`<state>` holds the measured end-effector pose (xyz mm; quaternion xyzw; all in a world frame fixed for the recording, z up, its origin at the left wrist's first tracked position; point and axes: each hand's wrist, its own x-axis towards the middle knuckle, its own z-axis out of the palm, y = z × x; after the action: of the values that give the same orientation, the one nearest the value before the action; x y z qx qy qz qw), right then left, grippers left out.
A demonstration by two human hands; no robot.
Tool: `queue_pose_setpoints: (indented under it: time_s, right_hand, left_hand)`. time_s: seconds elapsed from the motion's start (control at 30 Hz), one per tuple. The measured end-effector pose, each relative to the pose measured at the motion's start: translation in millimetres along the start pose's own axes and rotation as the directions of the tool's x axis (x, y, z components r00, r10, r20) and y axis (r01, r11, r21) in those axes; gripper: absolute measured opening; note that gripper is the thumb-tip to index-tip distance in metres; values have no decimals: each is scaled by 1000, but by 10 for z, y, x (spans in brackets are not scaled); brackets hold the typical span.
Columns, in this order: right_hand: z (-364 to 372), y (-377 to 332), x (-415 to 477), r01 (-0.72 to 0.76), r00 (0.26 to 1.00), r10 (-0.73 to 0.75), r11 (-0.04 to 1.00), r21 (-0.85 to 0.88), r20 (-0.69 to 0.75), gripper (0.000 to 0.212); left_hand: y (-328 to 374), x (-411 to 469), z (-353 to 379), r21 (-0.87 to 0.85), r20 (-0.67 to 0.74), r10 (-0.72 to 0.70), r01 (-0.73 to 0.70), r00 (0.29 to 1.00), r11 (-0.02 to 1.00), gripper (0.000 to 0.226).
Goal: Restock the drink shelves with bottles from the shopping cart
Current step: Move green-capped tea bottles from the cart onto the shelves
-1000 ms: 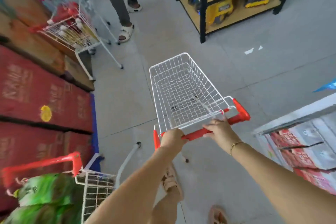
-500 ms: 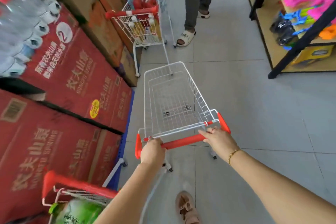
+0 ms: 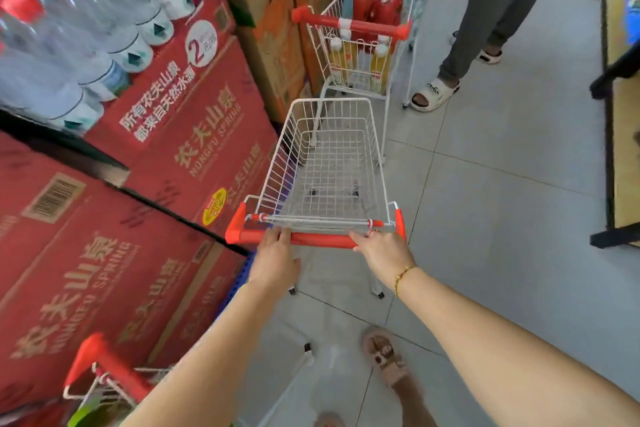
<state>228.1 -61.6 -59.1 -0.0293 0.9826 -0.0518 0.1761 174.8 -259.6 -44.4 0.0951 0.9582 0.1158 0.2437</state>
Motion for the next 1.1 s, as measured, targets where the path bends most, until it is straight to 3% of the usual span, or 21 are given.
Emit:
queue_pose_setpoints:
  time_s: [0.17, 0.37, 0.53, 0.63, 0.77, 0.8, 0.9, 1.0, 1.1]
  right_hand:
    - [-239, 17, 655, -10, 1000, 10, 1000, 7, 20, 59]
    - [-461, 257, 1227, -1, 1000, 1, 999, -35, 16, 58]
    - [-556, 484, 1639, -55, 998, 54, 997, -48, -30, 56]
    - [-646, 555, 1807, -60, 997, 59, 998, -25, -47, 49]
    - [-690, 461, 1945, -33, 998, 33, 999, 5, -55, 35]
    - [-679, 432, 1991, -37, 998, 37, 999, 3, -50, 33]
    - [-710, 342, 2074, -70, 998, 70, 998, -6, 3, 33]
    - [-847, 70, 1997, -93, 996, 93, 995, -25, 15, 42]
    - [-897, -604, 1625, 220, 975, -222, 974, -59, -29, 51]
  left_hand:
    - [134, 708, -310, 37, 109, -68, 65, 992, 997, 78]
    - [341, 1168, -539, -60, 47, -96, 99, 994, 993, 82]
    - [478, 1338, -594, -162, 103, -86, 102, 991, 982, 79]
    - [441, 1226, -561, -257, 21, -126, 127, 992, 958, 69]
    - [278, 1003, -534, -388, -136, -284, 213, 949, 897, 21]
    - [236, 933, -549, -399, -144, -320, 241, 936, 885, 22]
    - [115, 600, -618, -431, -184, -436, 327, 881, 841, 42]
    - [-62, 63, -670, -509, -233, -589, 419, 774, 752, 43]
    - [-363, -673, -571, -596, -346, -758, 495, 553, 632, 17]
